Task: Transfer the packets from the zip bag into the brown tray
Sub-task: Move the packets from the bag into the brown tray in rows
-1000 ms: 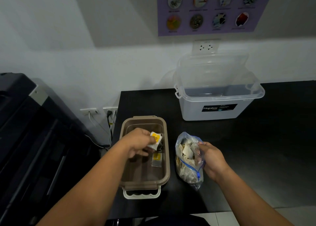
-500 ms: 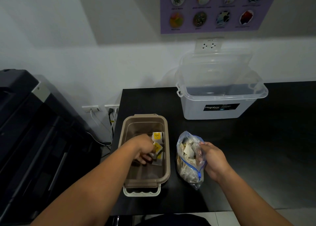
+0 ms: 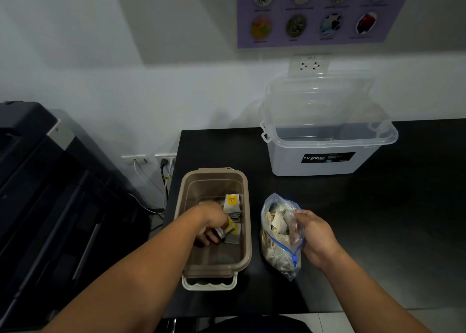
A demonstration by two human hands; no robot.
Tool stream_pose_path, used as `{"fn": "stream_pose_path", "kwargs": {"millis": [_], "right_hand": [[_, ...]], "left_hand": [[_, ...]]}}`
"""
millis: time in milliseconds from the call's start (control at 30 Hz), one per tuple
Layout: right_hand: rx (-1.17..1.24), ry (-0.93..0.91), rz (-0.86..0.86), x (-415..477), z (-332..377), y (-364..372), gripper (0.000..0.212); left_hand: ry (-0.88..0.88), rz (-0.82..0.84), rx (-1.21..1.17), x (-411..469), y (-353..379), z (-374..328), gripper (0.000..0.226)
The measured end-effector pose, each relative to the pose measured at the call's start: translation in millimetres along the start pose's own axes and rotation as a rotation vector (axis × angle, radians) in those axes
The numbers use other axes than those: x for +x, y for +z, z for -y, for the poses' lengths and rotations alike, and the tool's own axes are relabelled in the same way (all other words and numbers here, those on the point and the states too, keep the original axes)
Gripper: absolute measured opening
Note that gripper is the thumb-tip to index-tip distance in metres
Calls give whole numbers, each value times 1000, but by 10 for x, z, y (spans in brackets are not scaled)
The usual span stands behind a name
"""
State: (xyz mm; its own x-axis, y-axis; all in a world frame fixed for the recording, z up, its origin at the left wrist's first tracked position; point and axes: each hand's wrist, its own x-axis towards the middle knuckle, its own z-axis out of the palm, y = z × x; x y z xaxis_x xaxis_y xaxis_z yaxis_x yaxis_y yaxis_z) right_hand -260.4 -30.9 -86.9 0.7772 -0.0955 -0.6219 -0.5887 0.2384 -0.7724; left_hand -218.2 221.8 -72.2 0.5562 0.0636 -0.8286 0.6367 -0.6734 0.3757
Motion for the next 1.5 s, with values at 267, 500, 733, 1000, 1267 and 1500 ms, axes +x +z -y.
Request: {"fn": "stream_pose_path", "kwargs": {"millis": [267,500,733,1000,1267,1500], "right_hand": [[-11,10,5,-3,11,30,21],[-23,15,8,-7,17,37,22],[-17,28,20,-17,16,40,22],[-4,27,10,-3,13,52,21],[3,43,17,-16,27,47,20],[-11,29,25,-38,33,55,21]], "left_hand": [[35,7,60,86,-58,3,26],[45,-84,35,169,-38,19,31],[-23,-99,-37,190,11,34,38],[-12,-165,-110,217,78,15,34],[-26,-209,-132,253,122,21,29],[41,-390,-2,231,77,27,23]]}}
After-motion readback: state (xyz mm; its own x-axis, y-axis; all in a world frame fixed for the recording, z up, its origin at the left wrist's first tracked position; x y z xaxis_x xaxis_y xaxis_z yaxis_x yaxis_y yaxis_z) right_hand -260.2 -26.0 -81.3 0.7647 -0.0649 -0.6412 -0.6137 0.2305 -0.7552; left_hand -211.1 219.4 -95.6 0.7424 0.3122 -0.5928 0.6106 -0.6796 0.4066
